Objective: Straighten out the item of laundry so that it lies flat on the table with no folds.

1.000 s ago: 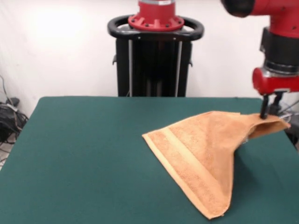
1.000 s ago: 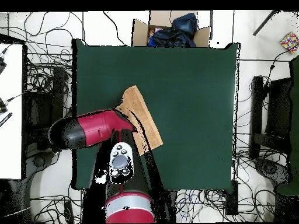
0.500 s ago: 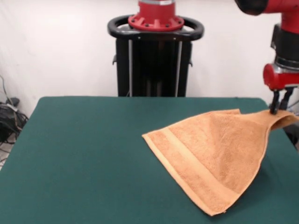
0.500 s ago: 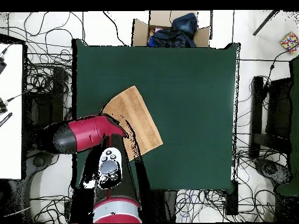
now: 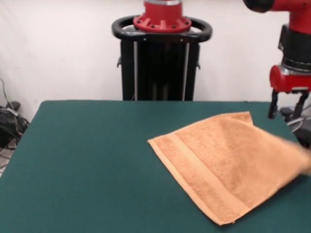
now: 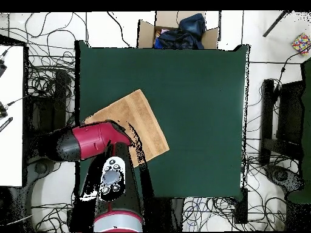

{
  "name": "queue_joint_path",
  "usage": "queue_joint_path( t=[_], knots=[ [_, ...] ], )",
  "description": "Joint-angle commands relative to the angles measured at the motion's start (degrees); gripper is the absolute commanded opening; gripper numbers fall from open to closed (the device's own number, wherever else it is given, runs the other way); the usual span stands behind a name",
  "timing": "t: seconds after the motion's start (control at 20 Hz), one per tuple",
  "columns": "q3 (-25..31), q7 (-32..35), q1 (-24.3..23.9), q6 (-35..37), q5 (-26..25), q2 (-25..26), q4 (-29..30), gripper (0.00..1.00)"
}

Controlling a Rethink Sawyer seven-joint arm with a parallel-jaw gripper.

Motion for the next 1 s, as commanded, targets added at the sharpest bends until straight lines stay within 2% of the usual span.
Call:
queue_joint_path(
  t=[0.05,0.4,0.65,1.0],
  knots=[
    [-2.2,13.2,0.8,1.3,3.0,1.5,0.7,1.00],
    [-0.3,9.7,-2.3,0.4,3.5,2.4,0.6,1.00],
    [-2.2,6.7,-4.5,-2.2,-0.3,5.0,-1.3,1.00],
    [0.4,2.5,-9.3,-4.5,-2.1,7.2,-1.2,1.00]
  ],
)
